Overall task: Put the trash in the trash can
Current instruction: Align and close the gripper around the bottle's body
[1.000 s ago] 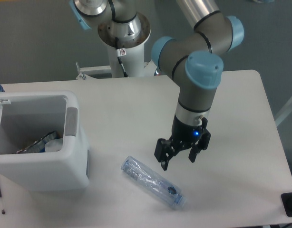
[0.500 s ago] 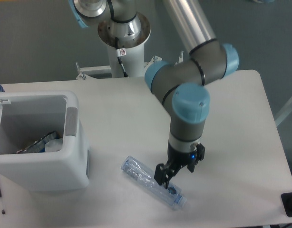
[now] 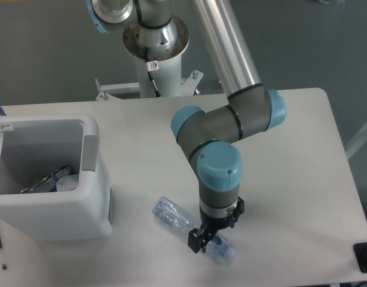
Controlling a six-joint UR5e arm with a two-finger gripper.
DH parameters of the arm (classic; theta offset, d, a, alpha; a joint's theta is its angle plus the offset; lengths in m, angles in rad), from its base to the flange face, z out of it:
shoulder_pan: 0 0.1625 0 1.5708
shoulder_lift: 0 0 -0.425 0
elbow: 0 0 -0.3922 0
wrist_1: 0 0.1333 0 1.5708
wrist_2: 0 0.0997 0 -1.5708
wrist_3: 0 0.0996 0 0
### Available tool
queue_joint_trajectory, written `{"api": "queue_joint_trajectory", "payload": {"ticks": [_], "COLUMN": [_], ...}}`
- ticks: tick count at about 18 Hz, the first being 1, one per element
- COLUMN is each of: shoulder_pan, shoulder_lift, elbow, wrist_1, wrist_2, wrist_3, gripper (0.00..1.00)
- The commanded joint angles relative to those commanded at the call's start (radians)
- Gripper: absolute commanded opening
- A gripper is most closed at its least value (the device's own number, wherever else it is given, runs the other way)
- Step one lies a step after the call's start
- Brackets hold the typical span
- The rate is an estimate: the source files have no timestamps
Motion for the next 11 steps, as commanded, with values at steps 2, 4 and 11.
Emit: {"api": "queue_joint_trajectory", "payload": {"ticks": [2,4,11], "shoulder_pan": [-0.008,-0.008,-0.037], "shoulder_lift": [-0.009,-0.011,-0.066], "elbow": [0.0,0.0,0.0], "wrist_1": [-0.005,-0.006,-0.006], "wrist_2": [0.011,0.011,0.098], "wrist_3": [-0.02,-0.029,-0.084], "gripper": [0.96,0.94,0.93]}}
